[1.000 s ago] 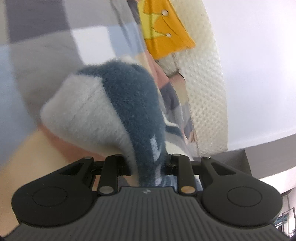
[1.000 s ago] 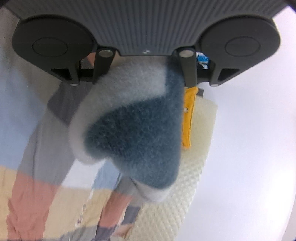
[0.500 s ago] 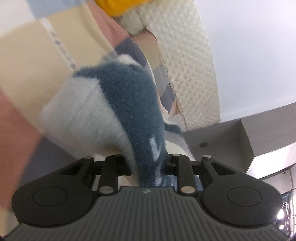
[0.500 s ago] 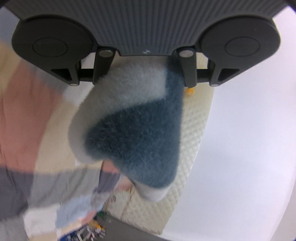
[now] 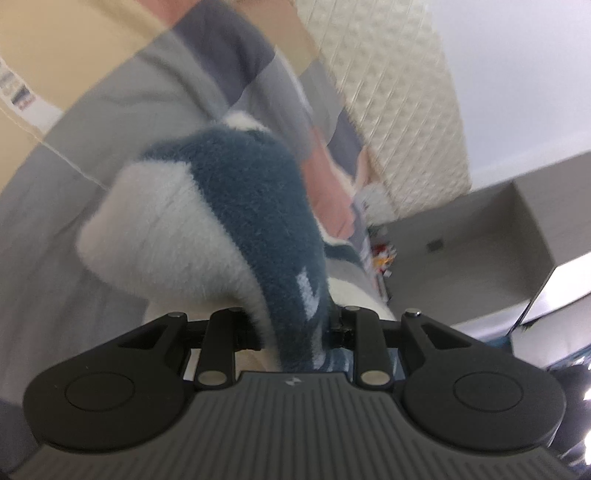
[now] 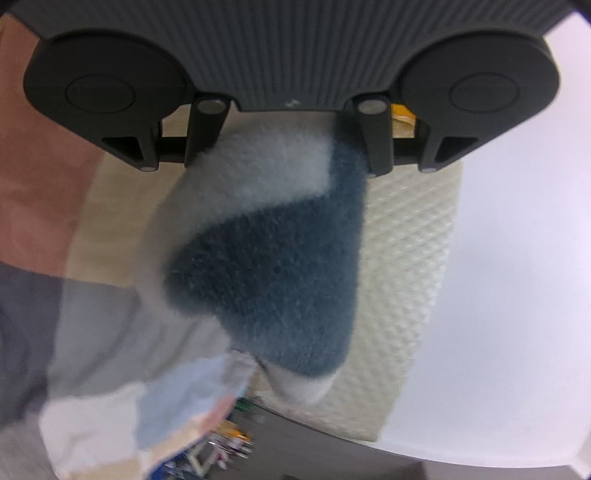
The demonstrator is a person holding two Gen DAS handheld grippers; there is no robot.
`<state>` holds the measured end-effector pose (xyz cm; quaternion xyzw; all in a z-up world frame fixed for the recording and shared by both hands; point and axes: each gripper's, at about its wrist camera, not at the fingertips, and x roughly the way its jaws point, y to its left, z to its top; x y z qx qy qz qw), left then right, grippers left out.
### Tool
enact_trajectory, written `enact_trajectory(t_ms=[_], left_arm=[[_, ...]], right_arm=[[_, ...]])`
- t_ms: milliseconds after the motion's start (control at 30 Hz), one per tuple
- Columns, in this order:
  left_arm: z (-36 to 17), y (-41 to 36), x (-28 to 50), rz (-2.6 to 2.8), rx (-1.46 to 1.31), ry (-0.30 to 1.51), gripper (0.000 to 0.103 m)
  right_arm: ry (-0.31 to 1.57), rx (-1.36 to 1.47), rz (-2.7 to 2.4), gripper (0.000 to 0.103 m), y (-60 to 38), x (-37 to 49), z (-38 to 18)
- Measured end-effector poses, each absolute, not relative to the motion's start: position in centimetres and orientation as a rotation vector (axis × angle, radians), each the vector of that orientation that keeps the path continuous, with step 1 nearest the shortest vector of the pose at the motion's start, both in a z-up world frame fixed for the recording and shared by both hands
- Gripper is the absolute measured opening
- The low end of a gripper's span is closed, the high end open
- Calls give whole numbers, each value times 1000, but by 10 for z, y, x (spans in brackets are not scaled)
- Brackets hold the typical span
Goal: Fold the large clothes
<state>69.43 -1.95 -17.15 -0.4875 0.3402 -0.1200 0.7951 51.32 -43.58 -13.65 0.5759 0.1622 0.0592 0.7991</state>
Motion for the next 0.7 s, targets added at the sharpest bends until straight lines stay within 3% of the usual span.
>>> enact_trajectory(t_ms=[167, 433, 700], left_arm=[[-221, -17, 692, -297, -1036, 793, 30], [-256, -10, 666, -331, -1068, 788, 31], [-270, -9, 649, -377, -986, 773, 36]], right_arm=[[406, 1276, 89, 52, -441, 506, -187], [439, 1321, 81, 52, -442, 503, -240], [410, 1305, 70, 53, -434, 492, -257]])
